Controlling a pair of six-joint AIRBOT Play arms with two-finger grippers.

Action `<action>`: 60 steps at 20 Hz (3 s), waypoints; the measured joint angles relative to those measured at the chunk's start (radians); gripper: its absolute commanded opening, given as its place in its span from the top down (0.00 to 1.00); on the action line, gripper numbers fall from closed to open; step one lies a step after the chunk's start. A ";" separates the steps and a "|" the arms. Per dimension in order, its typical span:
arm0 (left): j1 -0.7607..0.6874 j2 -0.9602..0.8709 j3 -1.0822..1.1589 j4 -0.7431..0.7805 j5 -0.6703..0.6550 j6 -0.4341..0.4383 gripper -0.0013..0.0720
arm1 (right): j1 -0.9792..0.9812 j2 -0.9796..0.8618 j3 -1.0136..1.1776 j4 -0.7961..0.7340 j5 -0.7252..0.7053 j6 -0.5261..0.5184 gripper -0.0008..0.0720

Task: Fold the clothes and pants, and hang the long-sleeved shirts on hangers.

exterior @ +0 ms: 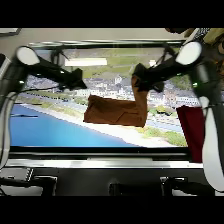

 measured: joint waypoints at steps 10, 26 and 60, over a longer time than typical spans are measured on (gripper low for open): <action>0.117 0.120 0.000 0.070 -0.091 0.029 0.96 | 0.238 -0.225 0.000 -0.004 -0.289 0.158 0.94; 0.122 0.124 0.000 0.107 -0.089 0.046 0.96 | 0.252 -0.291 0.000 0.214 -0.385 -0.077 0.24; 0.122 0.115 -0.001 0.165 -0.039 0.047 0.96 | -0.311 -0.290 -0.521 0.554 -0.229 -0.775 0.94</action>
